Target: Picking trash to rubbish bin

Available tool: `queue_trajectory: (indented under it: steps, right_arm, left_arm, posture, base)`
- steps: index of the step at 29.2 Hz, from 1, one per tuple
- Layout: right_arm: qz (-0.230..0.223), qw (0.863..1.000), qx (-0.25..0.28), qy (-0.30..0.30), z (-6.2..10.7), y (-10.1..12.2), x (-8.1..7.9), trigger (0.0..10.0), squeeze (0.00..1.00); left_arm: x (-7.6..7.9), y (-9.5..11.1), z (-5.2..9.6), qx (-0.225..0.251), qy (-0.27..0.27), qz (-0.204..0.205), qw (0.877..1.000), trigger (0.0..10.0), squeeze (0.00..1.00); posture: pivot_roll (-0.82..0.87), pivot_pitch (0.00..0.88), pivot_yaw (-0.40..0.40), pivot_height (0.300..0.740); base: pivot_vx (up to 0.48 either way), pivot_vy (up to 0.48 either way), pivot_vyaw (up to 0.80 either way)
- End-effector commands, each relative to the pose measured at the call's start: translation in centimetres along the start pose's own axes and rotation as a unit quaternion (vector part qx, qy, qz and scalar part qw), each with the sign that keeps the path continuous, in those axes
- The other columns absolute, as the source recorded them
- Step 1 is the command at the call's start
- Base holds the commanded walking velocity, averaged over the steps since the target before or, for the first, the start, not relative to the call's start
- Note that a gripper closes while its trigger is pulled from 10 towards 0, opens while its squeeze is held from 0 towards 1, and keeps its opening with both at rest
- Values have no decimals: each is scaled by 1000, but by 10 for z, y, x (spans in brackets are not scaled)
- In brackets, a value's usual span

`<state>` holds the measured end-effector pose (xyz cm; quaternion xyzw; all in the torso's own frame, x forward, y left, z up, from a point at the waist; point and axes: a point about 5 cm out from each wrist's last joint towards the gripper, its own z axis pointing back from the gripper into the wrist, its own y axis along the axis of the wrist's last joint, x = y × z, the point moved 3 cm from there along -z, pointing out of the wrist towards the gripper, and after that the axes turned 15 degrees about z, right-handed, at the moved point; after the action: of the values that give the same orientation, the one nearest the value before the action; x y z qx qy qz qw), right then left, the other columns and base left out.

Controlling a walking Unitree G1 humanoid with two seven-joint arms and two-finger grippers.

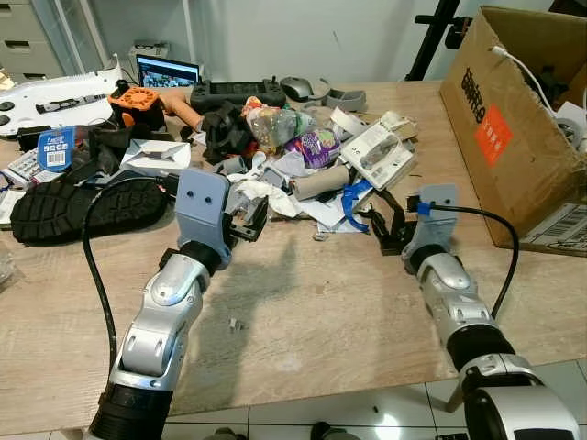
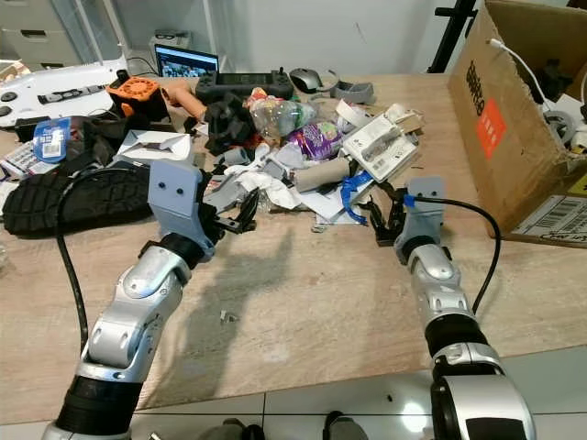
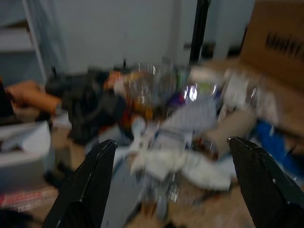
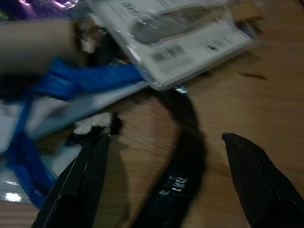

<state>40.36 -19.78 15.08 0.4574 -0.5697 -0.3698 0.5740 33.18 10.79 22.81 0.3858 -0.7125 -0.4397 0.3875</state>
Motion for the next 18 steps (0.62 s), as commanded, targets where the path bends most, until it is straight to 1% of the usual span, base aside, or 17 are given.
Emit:
queue_trajectory:
  steps: [1, 3, 4, 5, 6, 7, 8, 11, 12, 13, 15, 16, 17, 18]
  right_arm:
    - [3, 1000, -2, -2, 3, -3, -1, 10000, 0]
    - [-13, 999, 33, -14, 3, 12, -1, 10000, 0]
    - [-18, 998, 53, -19, 4, 20, -2, 10000, 0]
    - [-18, 998, 53, -19, 4, 20, -2, 10000, 0]
    - [-23, 996, 79, -22, 5, 31, -4, 10000, 0]
    - [-23, 996, 79, -22, 5, 31, -4, 10000, 0]
    - [-23, 994, 109, -23, 6, 44, -7, 10000, 0]
    - [-24, 993, 117, -18, 6, 49, -11, 10000, 0]
    - [-21, 992, 121, -10, 5, 52, -15, 10000, 0]
    - [-20, 993, 119, -2, 5, 51, -19, 10000, 0]
    - [-19, 993, 116, 3, 5, 49, -22, 10000, 0]
    - [-20, 995, 95, 14, 3, 42, -26, 10000, 0]
    - [-20, 995, 95, 14, 3, 42, -26, 10000, 0]
    - [-11, 998, 53, 35, 2, 26, -33, 10000, 1000]
  left_arm:
    - [4, 3, 2, 13, -12, 19, 1000, 10000, 0]
    - [9, 1, 3, 5, -29, 20, 999, 10000, 0]
    - [9, -2, 5, -6, -30, 18, 999, 10000, 0]
    - [9, -2, 5, -6, -30, 18, 999, 10000, 0]
    - [9, -5, 7, -16, -32, 14, 999, 10000, 0]
    - [9, -5, 7, -16, -32, 14, 999, 10000, 0]
    - [9, -11, 7, -26, -33, 6, 999, 10000, 0]
    - [11, -11, 5, -25, -36, 5, 999, 10000, 0]
    - [13, -10, 4, -21, -40, 9, 999, 10000, 0]
    - [16, -9, 4, -19, -45, 12, 999, 10000, 0]
    - [18, -9, 4, -19, -48, 13, 999, 10000, 0]
    - [18, -11, 4, -21, -53, 7, 998, 10000, 0]
    - [18, -11, 4, -21, -53, 7, 998, 10000, 0]
    - [18, -12, 5, -25, -55, 3, 998, 10000, 0]
  posture:
    - [98, 226, 1, 740]
    - [101, 255, 3, 740]
    - [91, 244, 11, 740]
    - [91, 244, 11, 740]
    - [84, 231, 13, 740]
    - [84, 231, 13, 740]
    - [81, 247, 9, 740]
    - [81, 247, 9, 740]
    - [75, 247, 7, 740]
    - [74, 240, 7, 740]
    - [74, 240, 7, 740]
    - [72, 245, -5, 740]
    - [72, 245, -5, 740]
    - [74, 247, -11, 740]
  base:
    - [0, 0, 0]
    - [0, 0, 0]
    - [0, 0, 0]
    - [0, 0, 0]
    - [0, 0, 0]
    - [0, 0, 0]
    - [0, 0, 0]
    - [0, 0, 0]
    - [0, 0, 0]
    - [0, 0, 0]
    - [0, 0, 0]
    - [0, 0, 0]
    - [0, 0, 0]
    - [0, 0, 0]
